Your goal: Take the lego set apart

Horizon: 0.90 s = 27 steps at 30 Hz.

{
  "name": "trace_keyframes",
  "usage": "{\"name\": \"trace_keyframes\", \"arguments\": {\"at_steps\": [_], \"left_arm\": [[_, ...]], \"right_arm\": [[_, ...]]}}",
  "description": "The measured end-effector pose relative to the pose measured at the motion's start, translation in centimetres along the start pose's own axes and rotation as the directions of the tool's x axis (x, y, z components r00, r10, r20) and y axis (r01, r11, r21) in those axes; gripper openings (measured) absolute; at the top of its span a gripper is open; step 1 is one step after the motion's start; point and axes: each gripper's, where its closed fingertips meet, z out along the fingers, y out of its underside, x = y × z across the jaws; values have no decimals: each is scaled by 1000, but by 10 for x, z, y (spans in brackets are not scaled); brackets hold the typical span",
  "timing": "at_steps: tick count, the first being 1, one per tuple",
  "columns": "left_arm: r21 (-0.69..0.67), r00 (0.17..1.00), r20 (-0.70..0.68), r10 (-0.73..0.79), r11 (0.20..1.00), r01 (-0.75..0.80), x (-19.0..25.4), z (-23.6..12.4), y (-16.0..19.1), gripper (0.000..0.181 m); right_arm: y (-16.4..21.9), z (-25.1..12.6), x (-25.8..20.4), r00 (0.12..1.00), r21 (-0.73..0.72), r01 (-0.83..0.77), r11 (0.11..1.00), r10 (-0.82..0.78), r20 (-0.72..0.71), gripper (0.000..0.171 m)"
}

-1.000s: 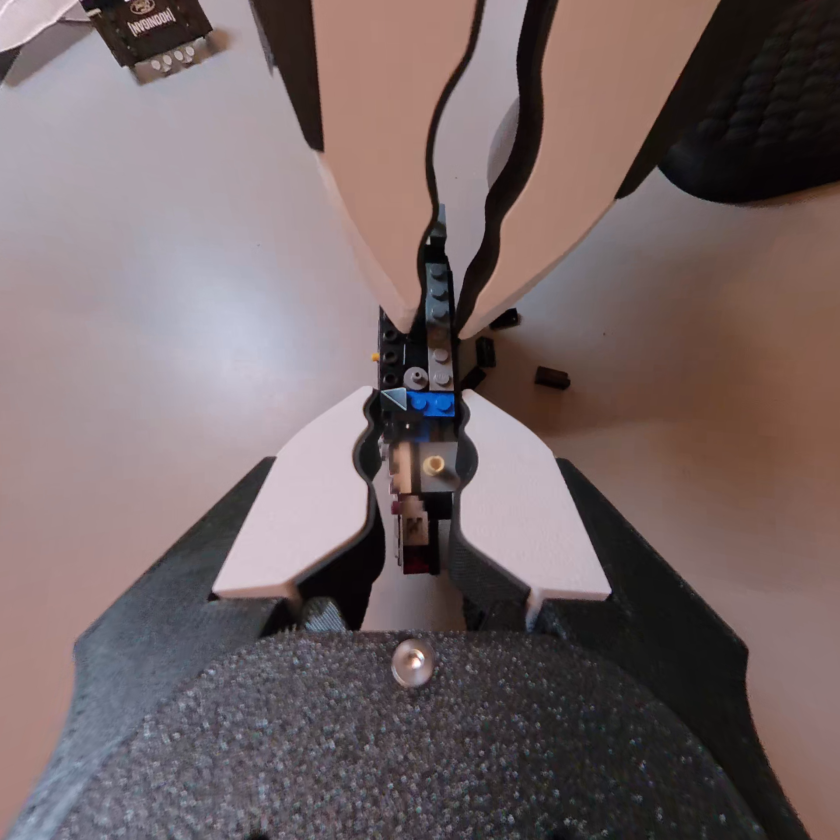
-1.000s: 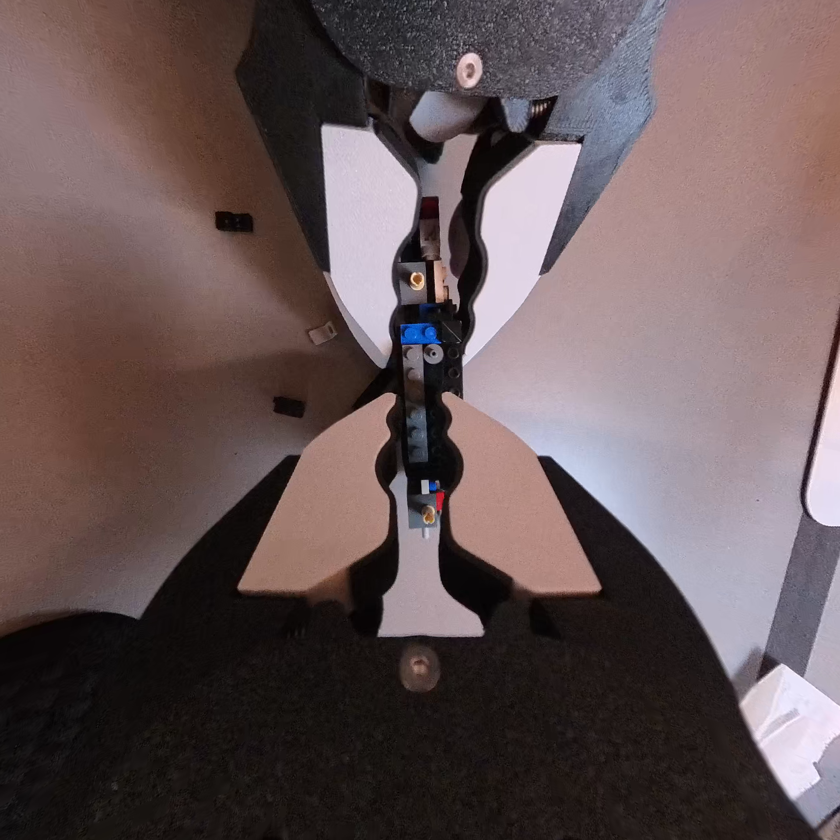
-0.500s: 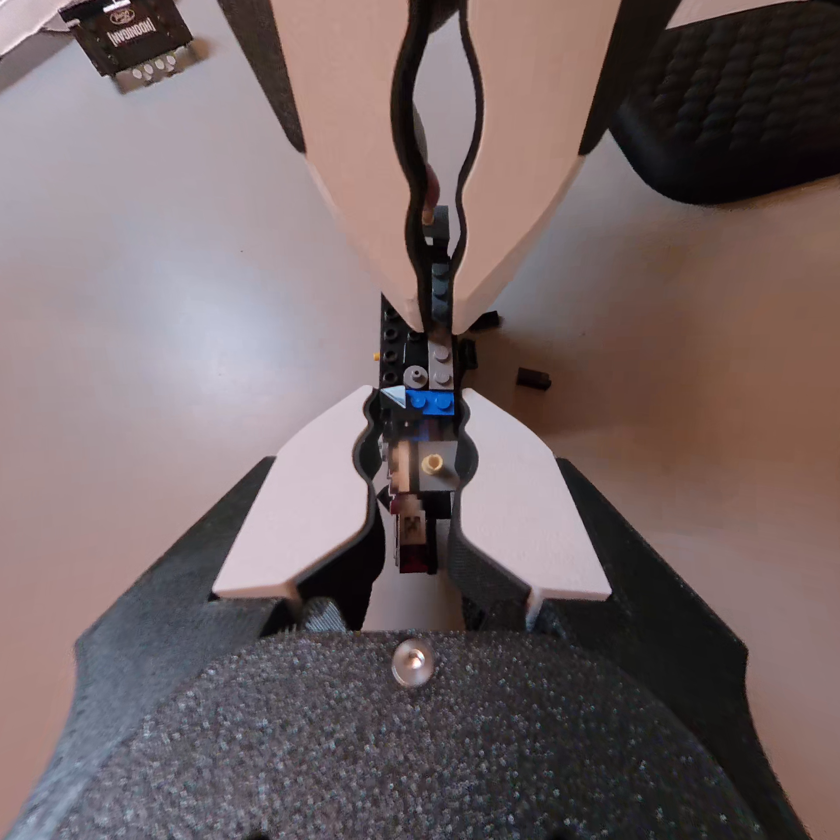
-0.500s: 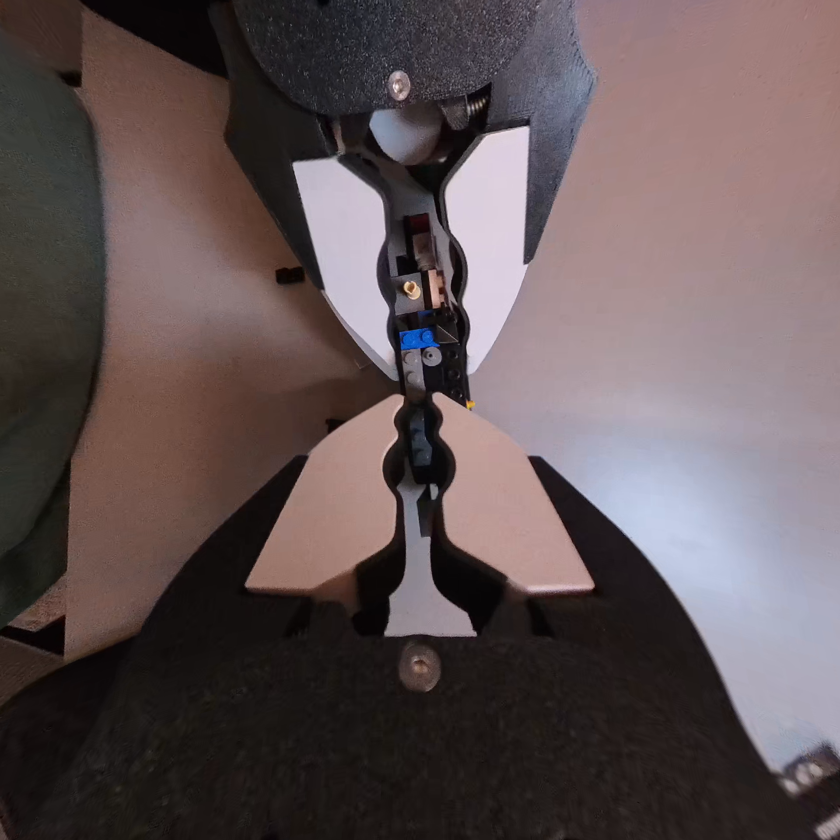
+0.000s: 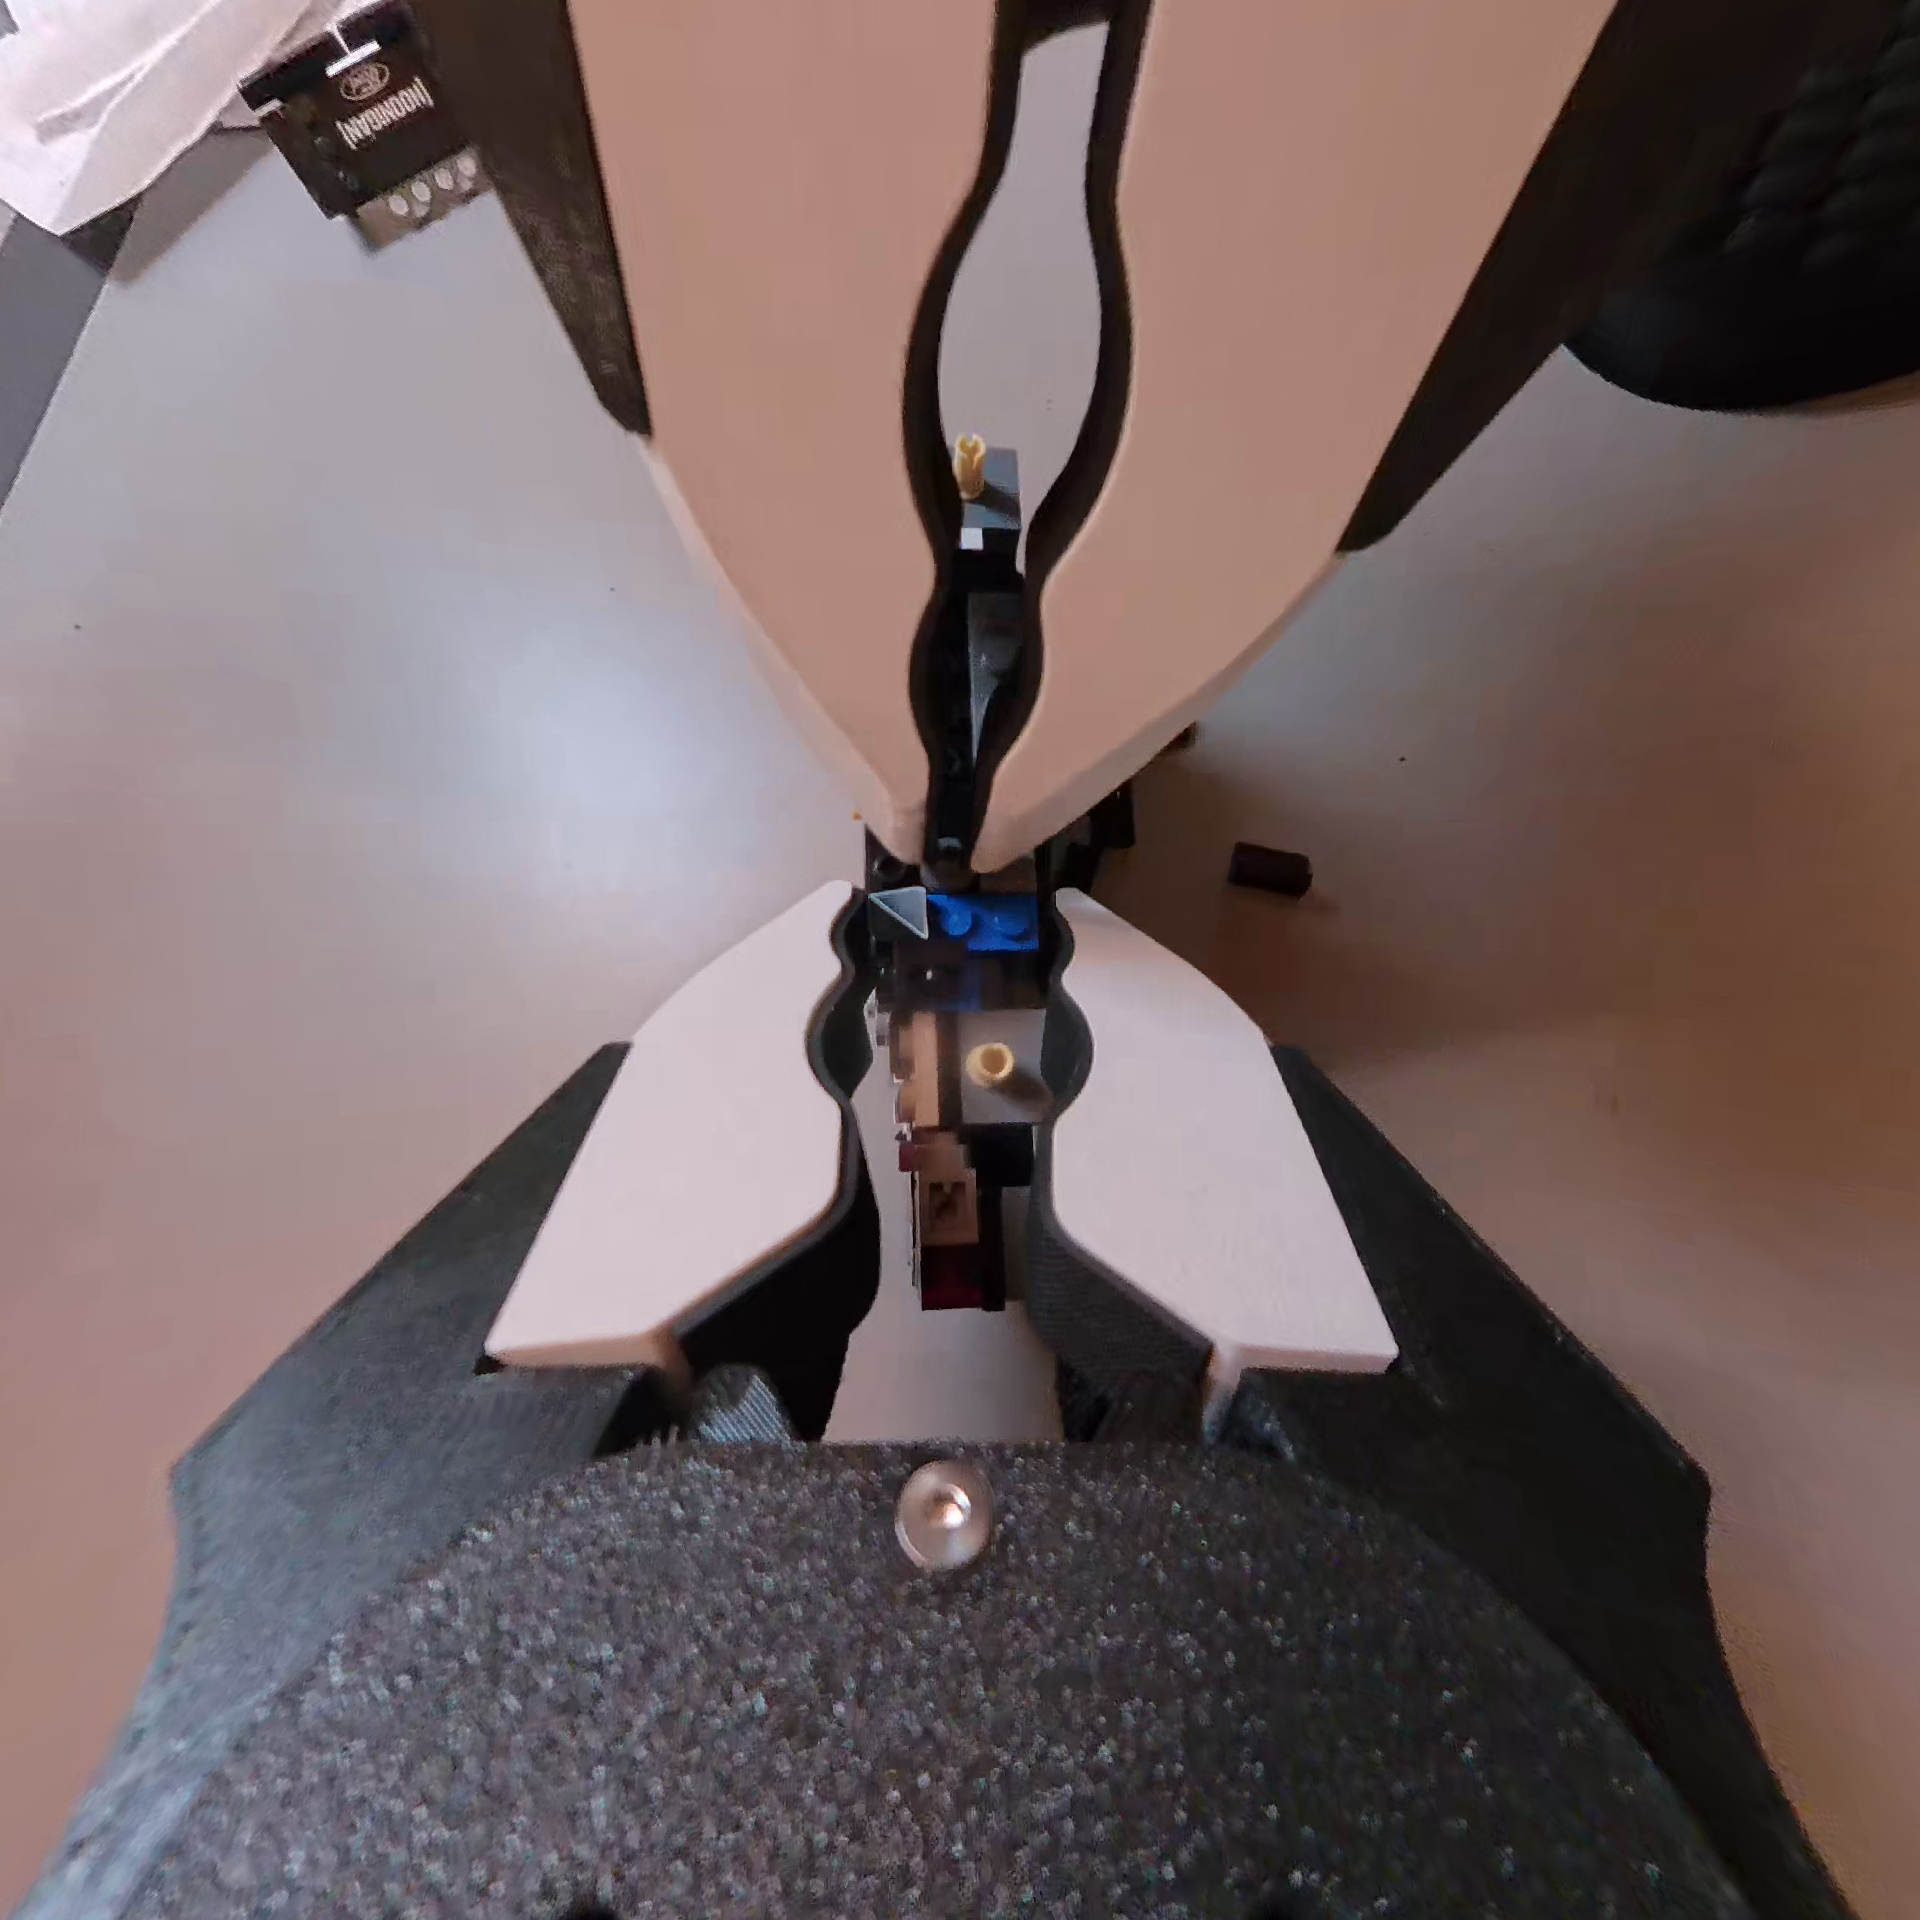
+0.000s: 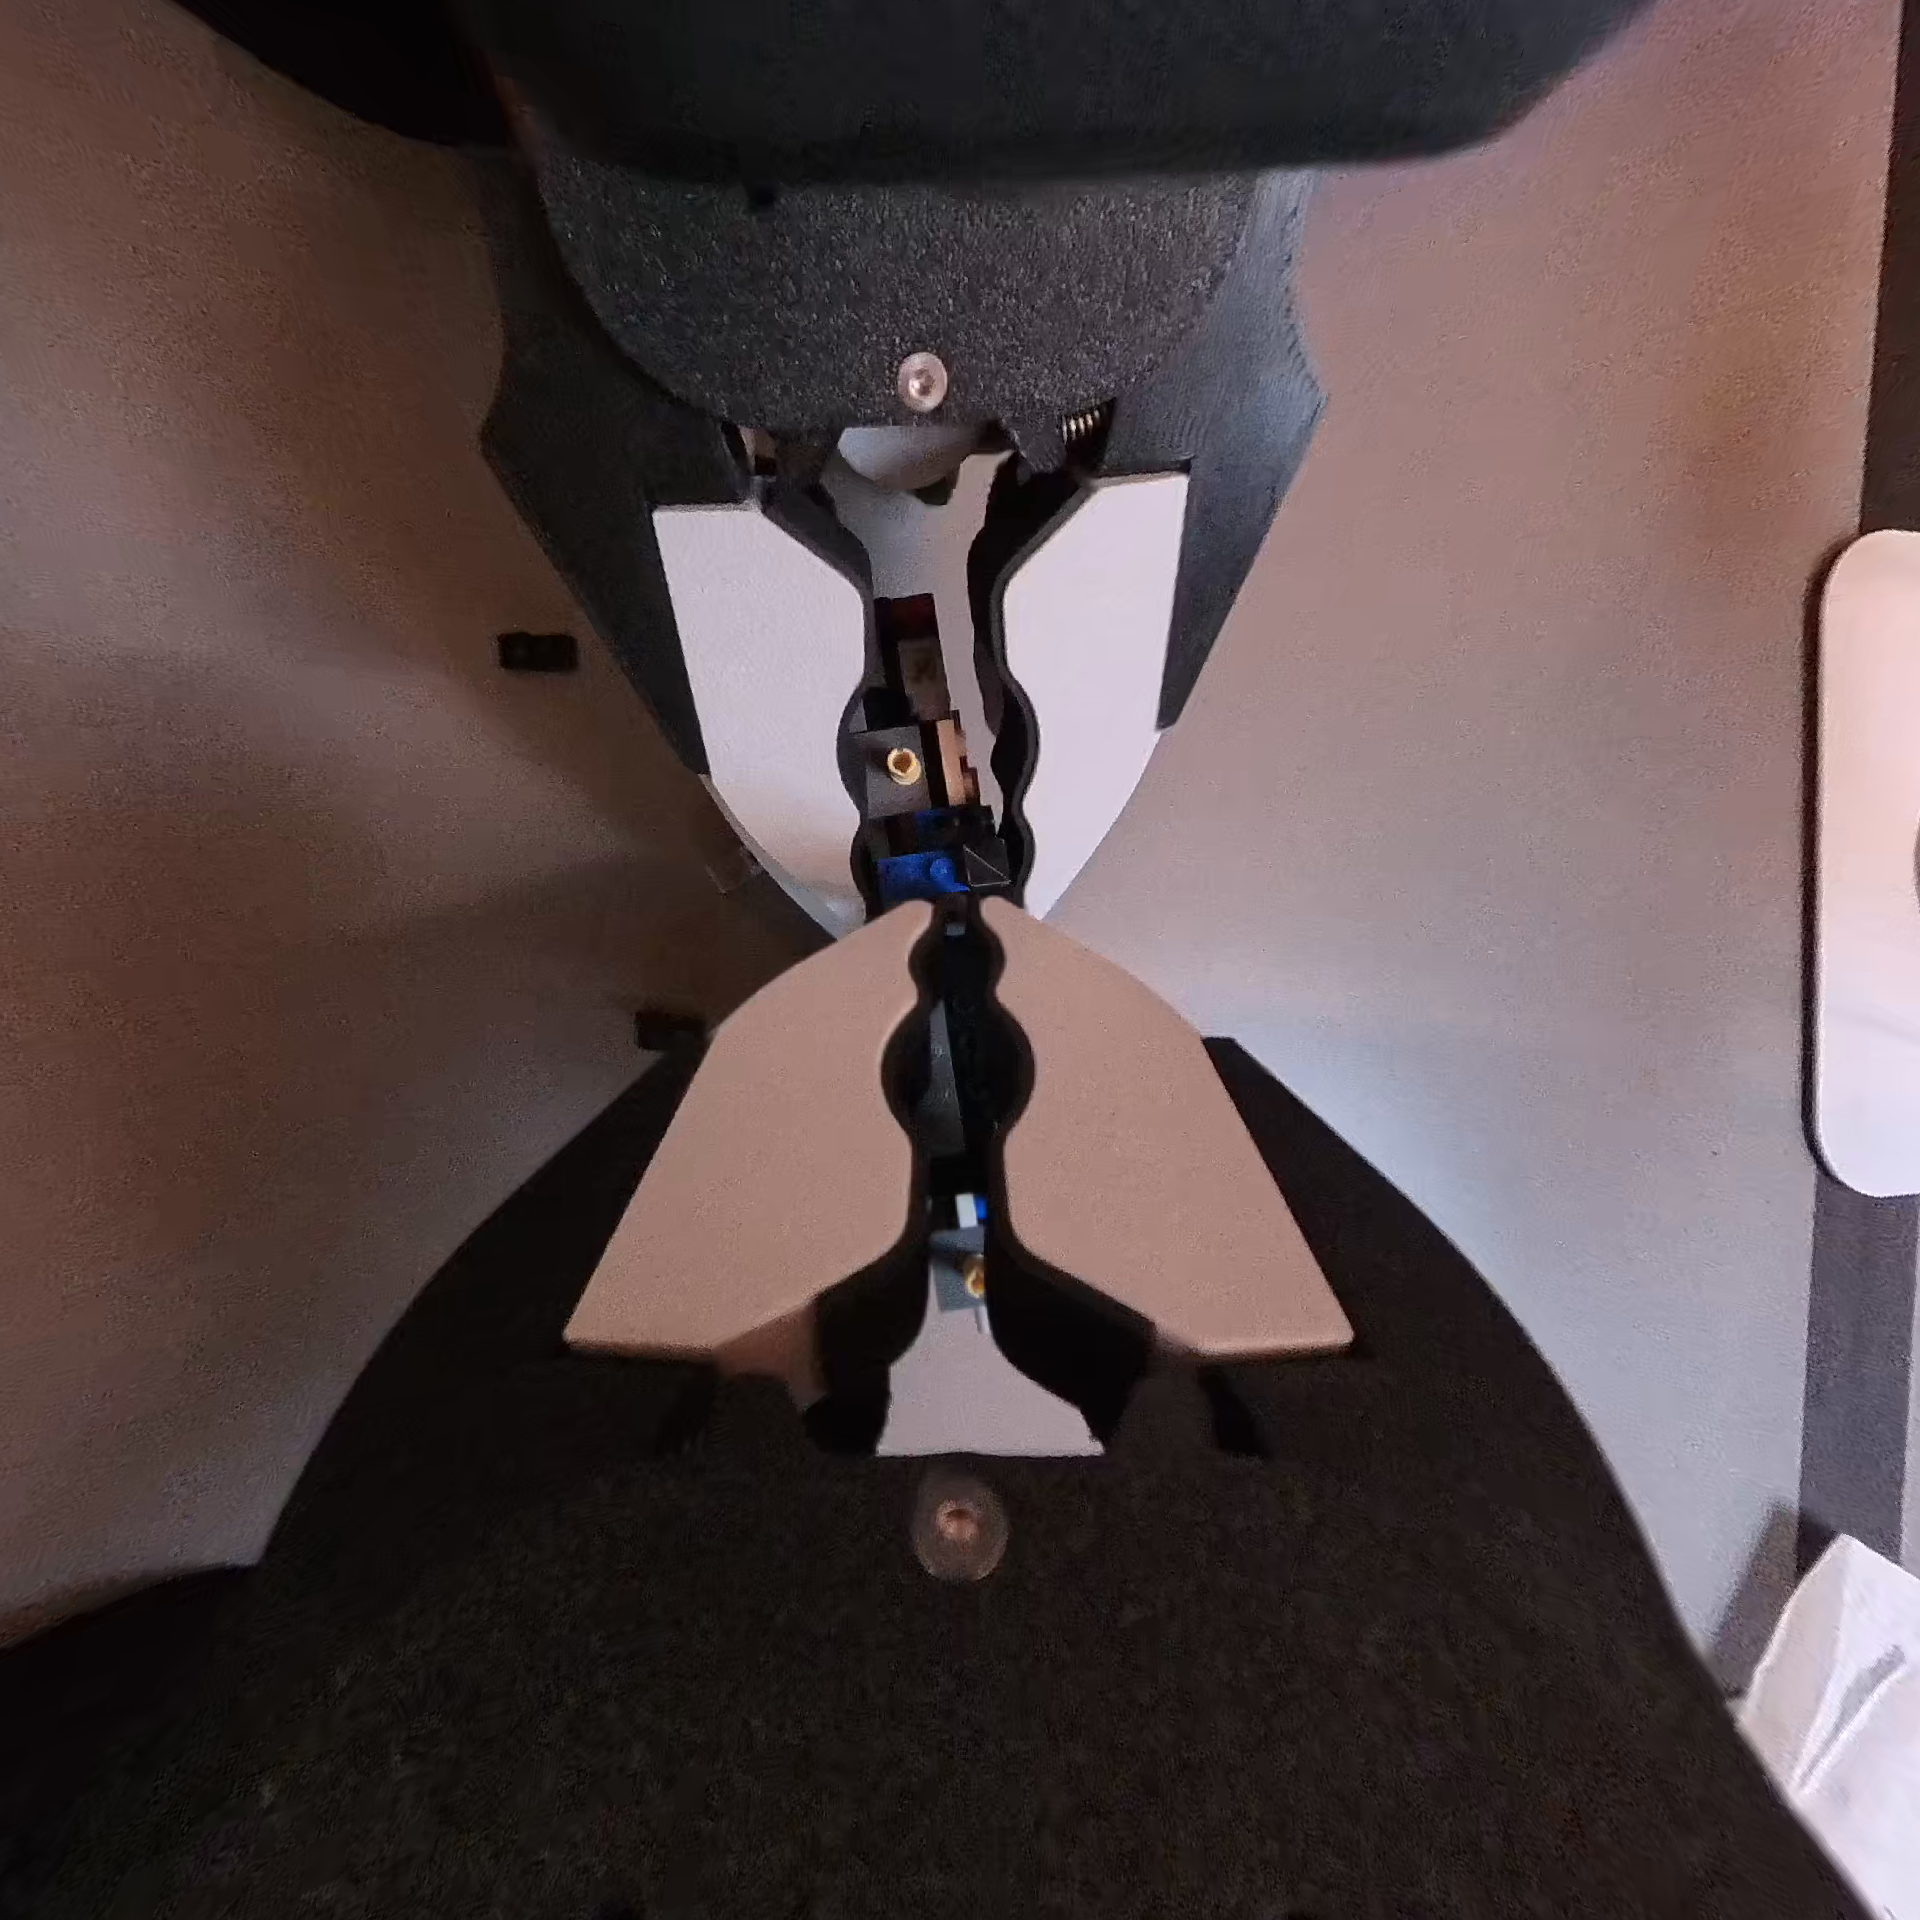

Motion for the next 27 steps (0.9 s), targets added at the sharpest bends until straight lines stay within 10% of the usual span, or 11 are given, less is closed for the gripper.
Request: {"name": "trace_keyframes", "arguments": {"at_steps": [10,15,27], "left_arm": [[-42,1000,14,-5,999,5,2,-1,4,30],[-19,999,30,-27,999,27,1,5,-1,30],[-14,998,58,-5,1000,6,-5,2,5,30]], "right_arm": [[-2,5,-1,999,-72,27,997,-28,-15,0],[-28,-2,-14,972,165,-191,968,163,170,0],[4,-16,-5,991,192,-95,977,111,-73,15]]}}
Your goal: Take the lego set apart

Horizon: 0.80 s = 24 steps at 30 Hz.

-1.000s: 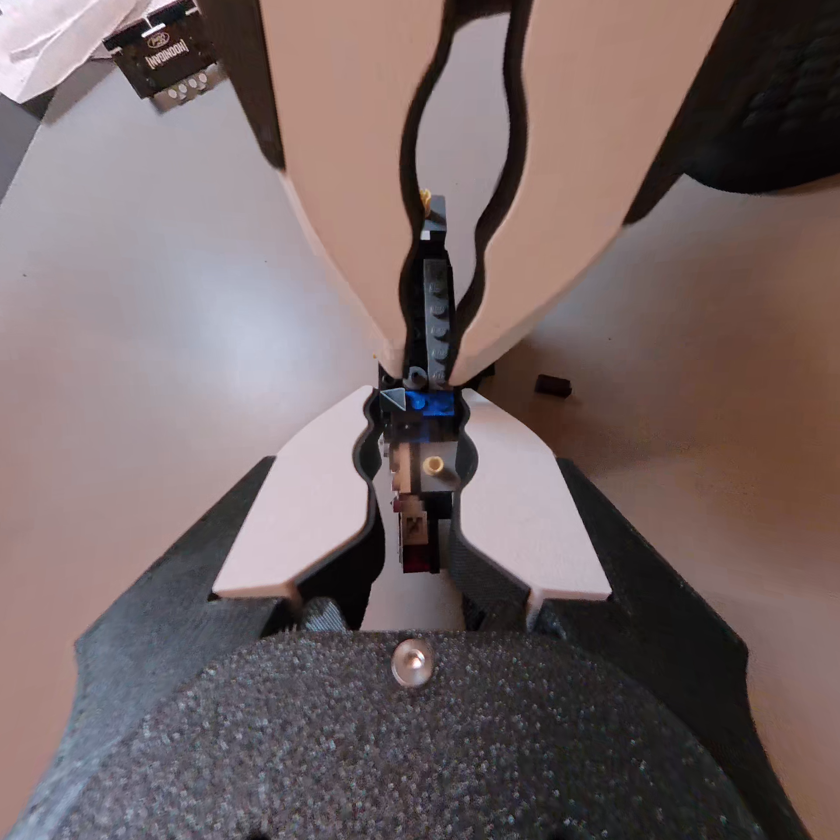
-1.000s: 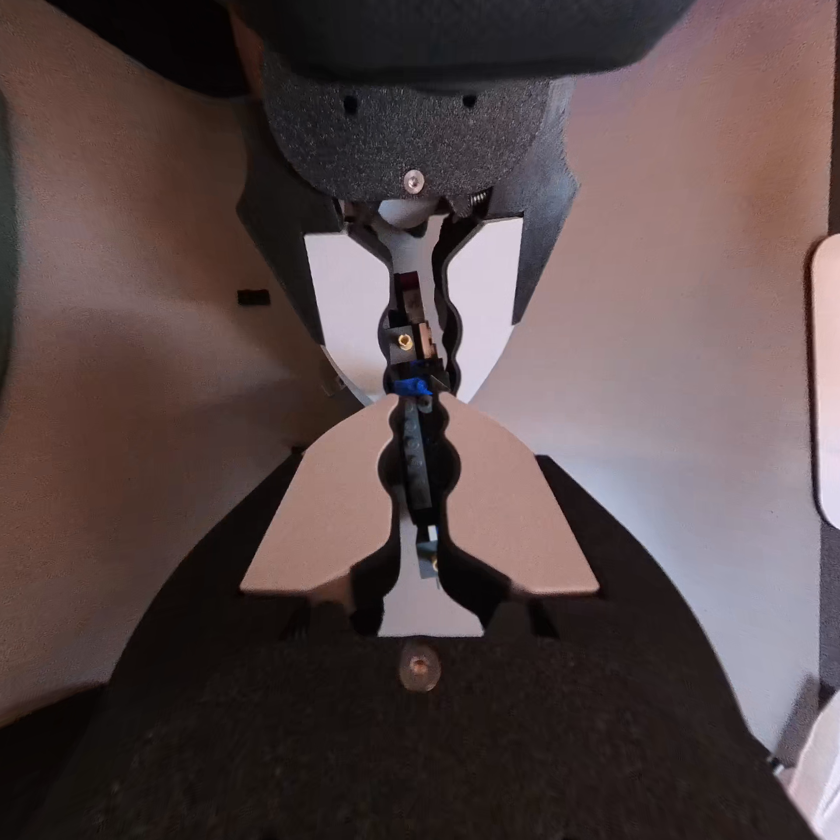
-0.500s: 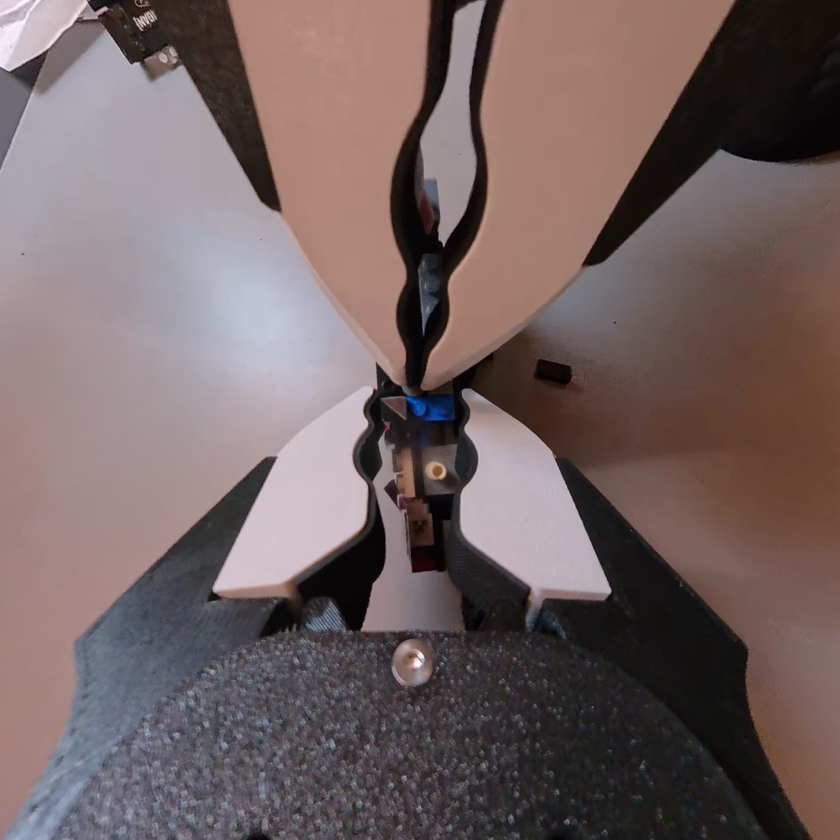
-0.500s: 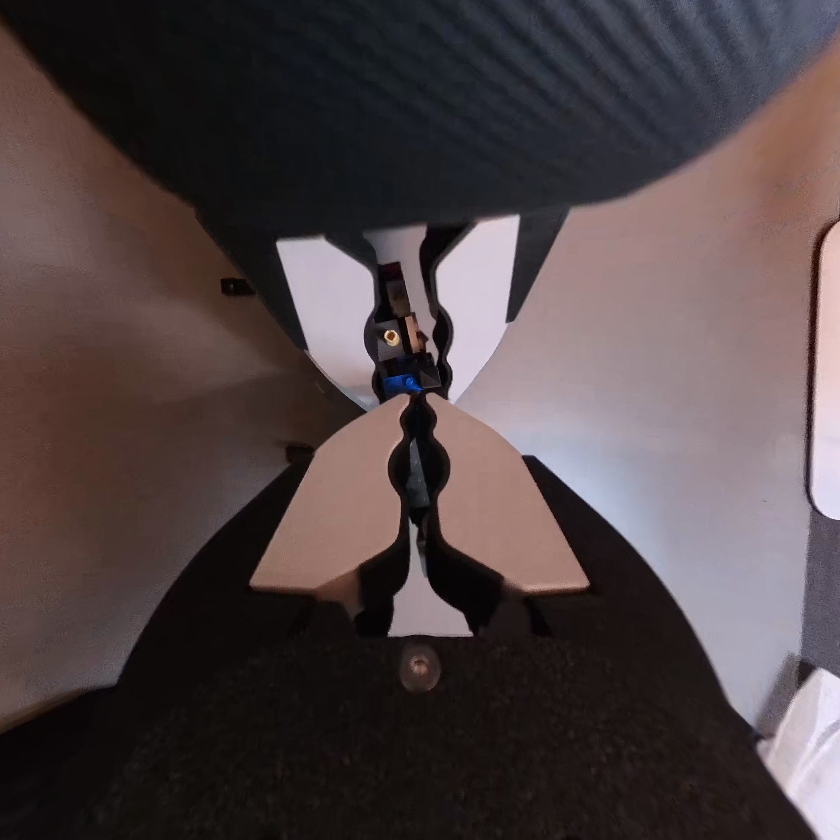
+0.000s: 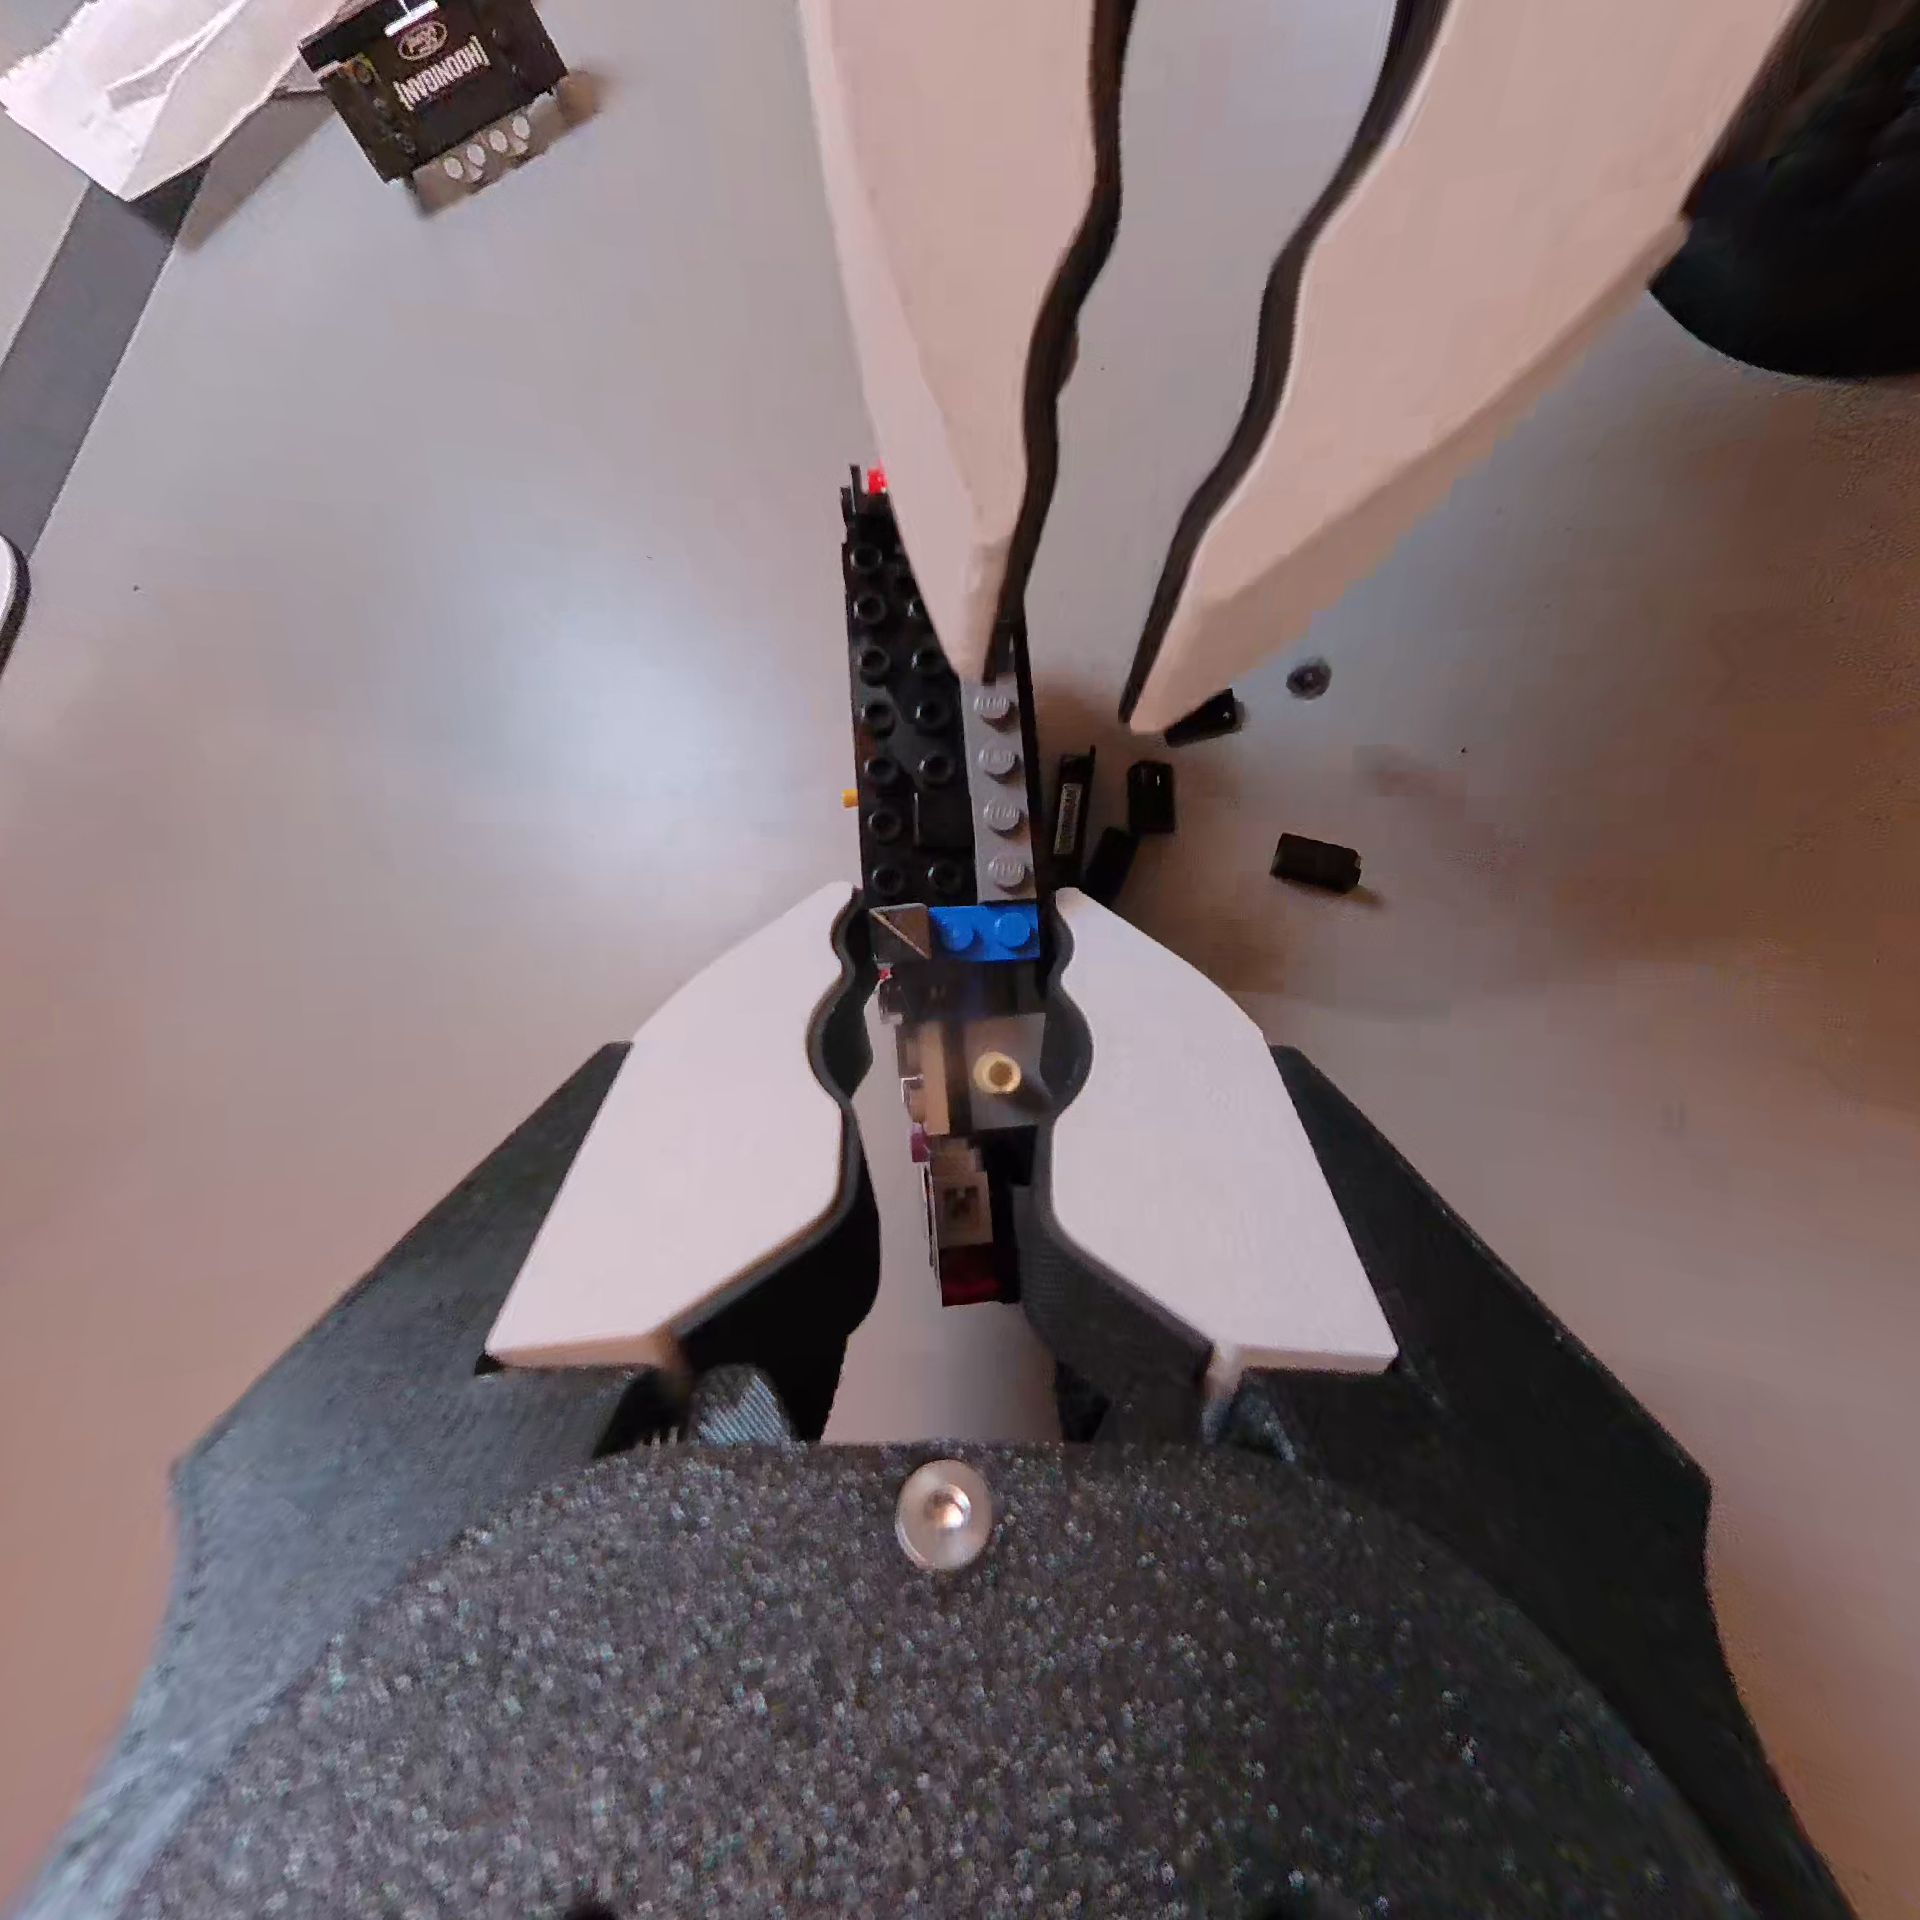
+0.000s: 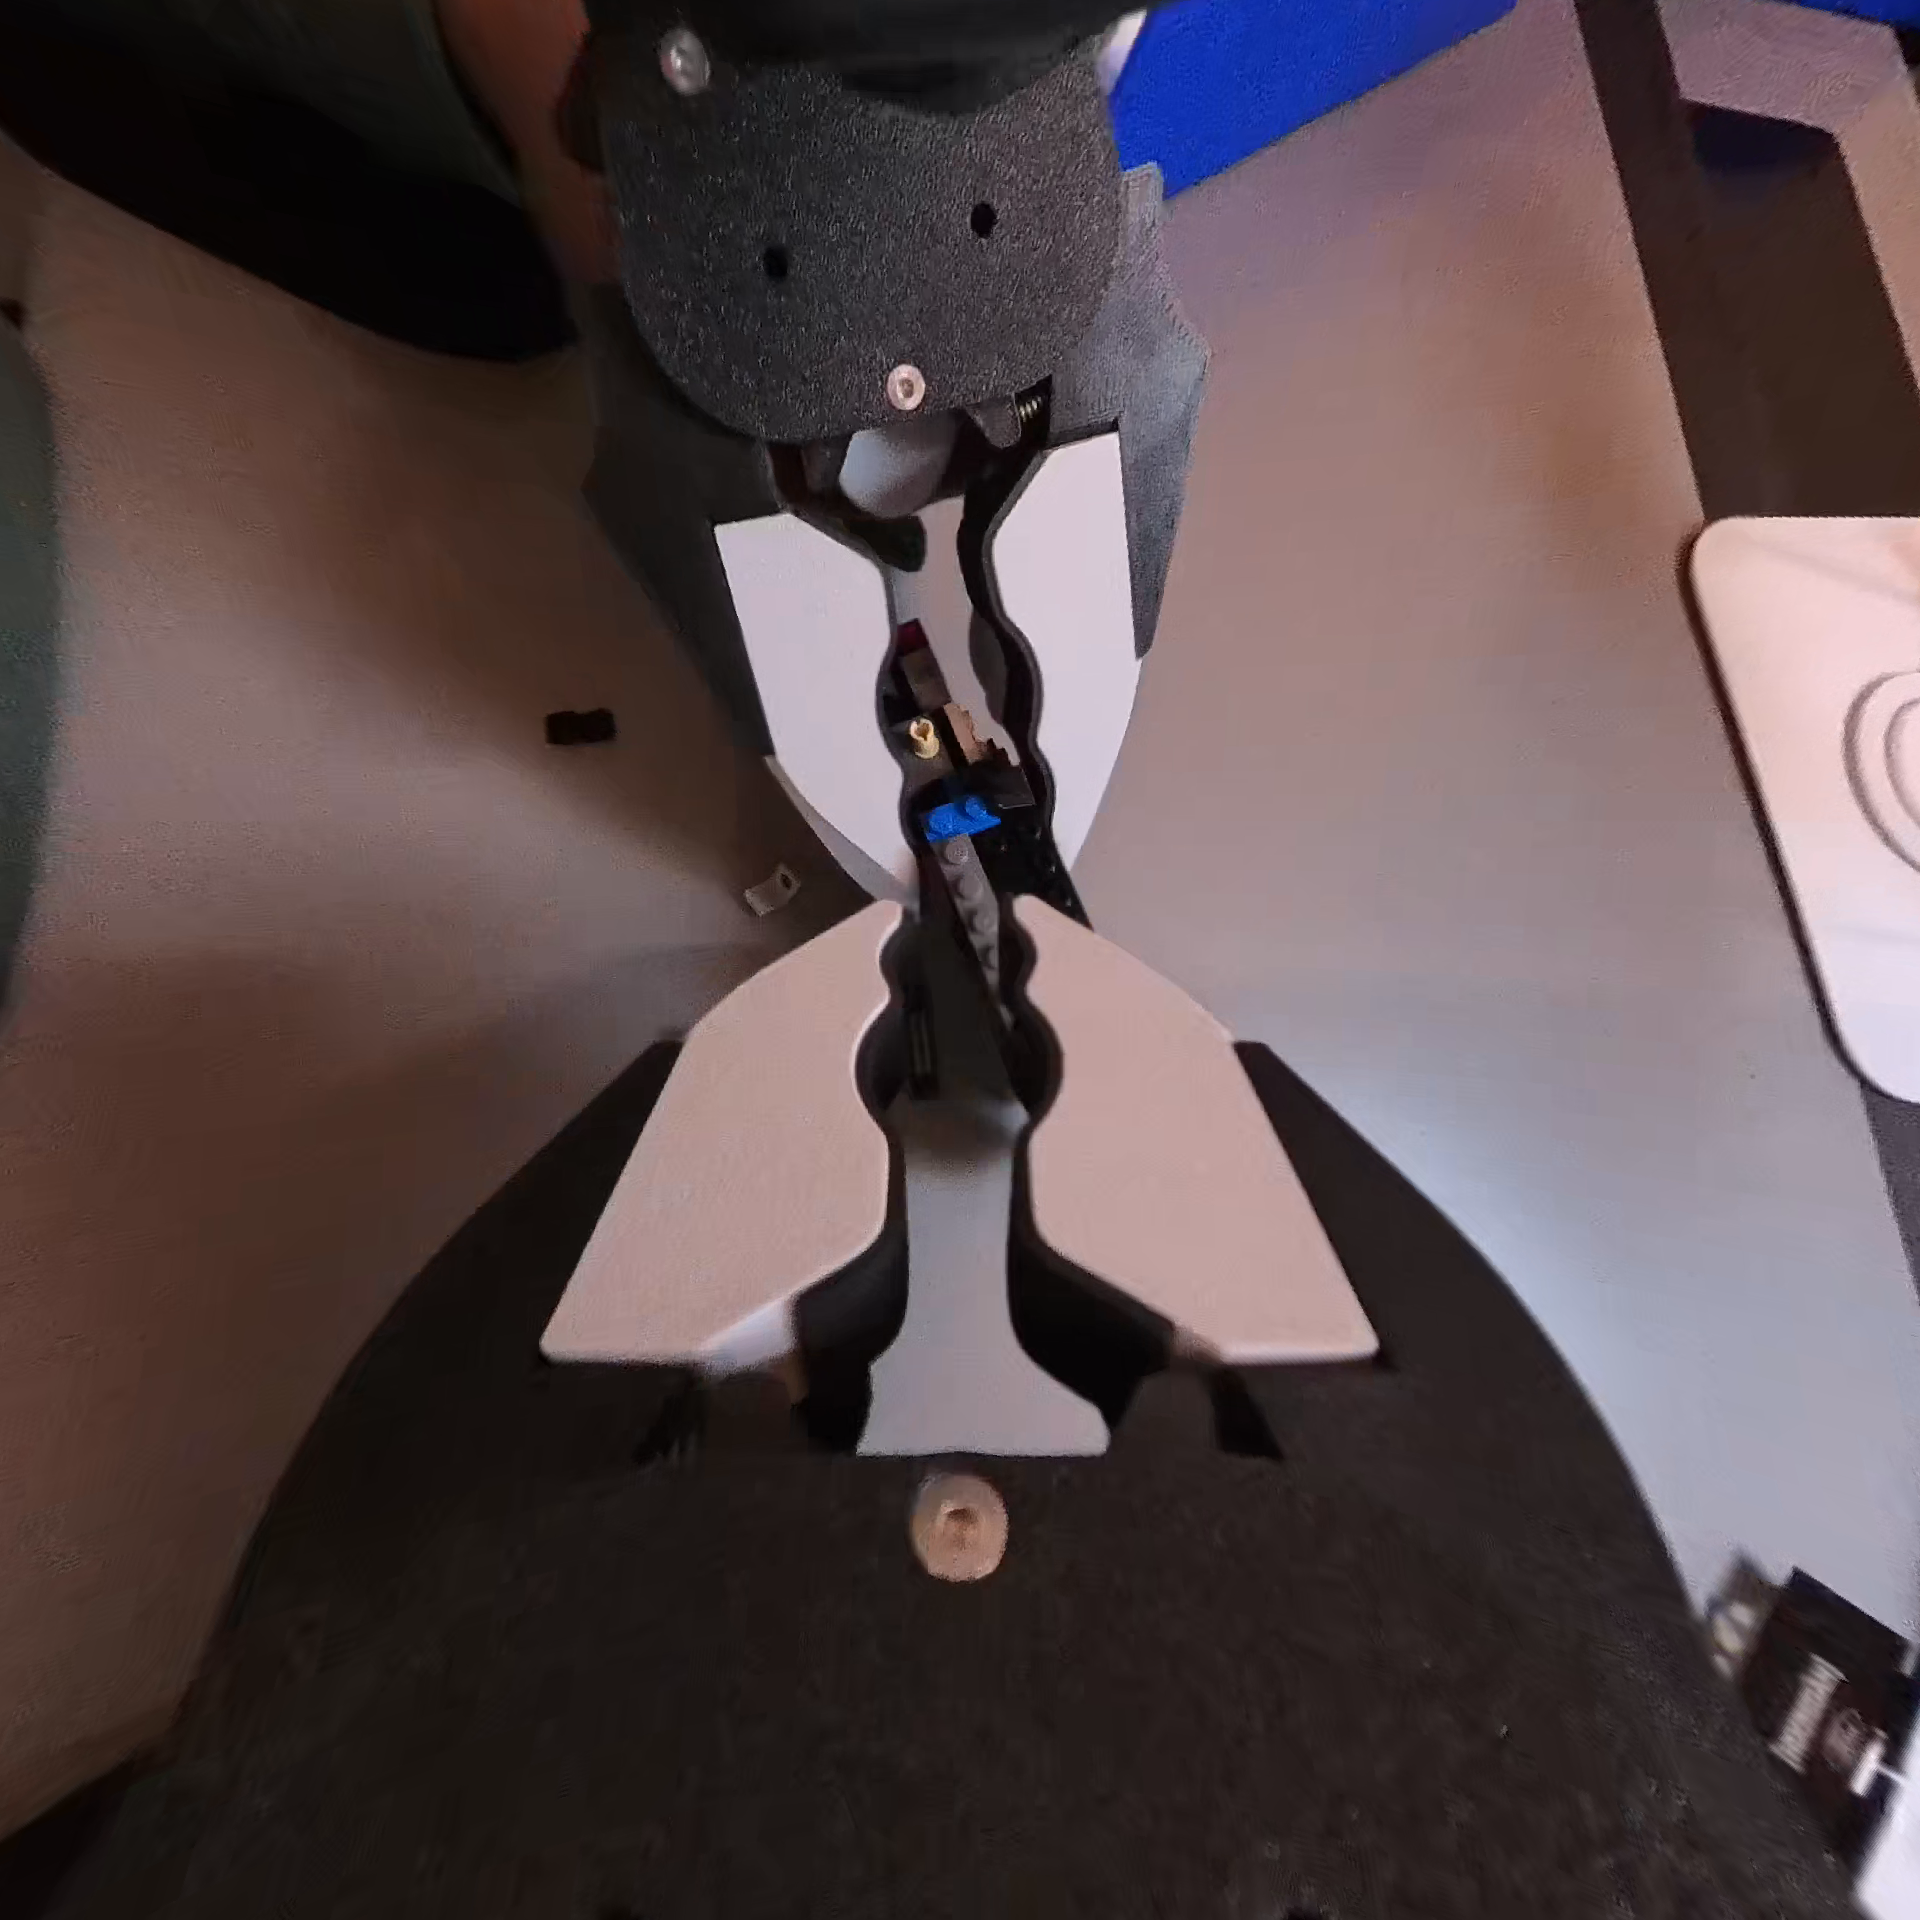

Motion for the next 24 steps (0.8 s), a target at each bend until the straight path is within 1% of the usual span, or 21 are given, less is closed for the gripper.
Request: {"name": "trace_keyframes", "arguments": {"at_steps": [4,9,11,14,17,18,19,20,21,22,23,24], "left_arm": [[-12,999,24,28,1000,-27,1,1,-1,30],[-25,998,37,41,999,-40,2,0,-1,30],[-23,998,42,45,999,-44,1,0,-2,30],[-27,996,61,69,997,-68,0,0,-1,30],[-28,996,66,66,998,-64,0,0,-1,30],[-28,995,68,77,997,-75,1,1,-1,30],[-27,993,75,89,996,-88,2,2,-1,30],[-22,988,124,93,996,-91,-4,2,-3,30],[-39,989,116,97,995,-93,-7,2,0,31],[-31,992,100,80,997,-77,-7,1,1,30],[-17,993,95,67,998,-66,-7,1,1,30],[-12,993,94,66,998,-65,-7,0,2,30]], "right_arm": [[5,10,2,996,-56,60,997,-64,-62,21],[7,19,2,984,-137,152,979,-163,-73,19],[8,20,2,984,-170,152,974,-165,-65,20],[7,20,3,994,-174,97,980,-104,-34,16],[5,20,3,999,-146,-19,989,24,35,15],[5,19,3,994,-133,-82,988,91,65,12],[3,18,-1,978,-121,-146,982,162,128,0],[-2,16,-21,926,-116,-207,971,233,296,0],[-2,17,-35,887,-143,-240,960,277,371,0],[3,20,-36,919,-140,-168,976,206,336,0],[-1,20,-30,947,-97,-120,988,143,286,0],[-9,17,-24,956,-52,-139,989,148,255,0]]}}
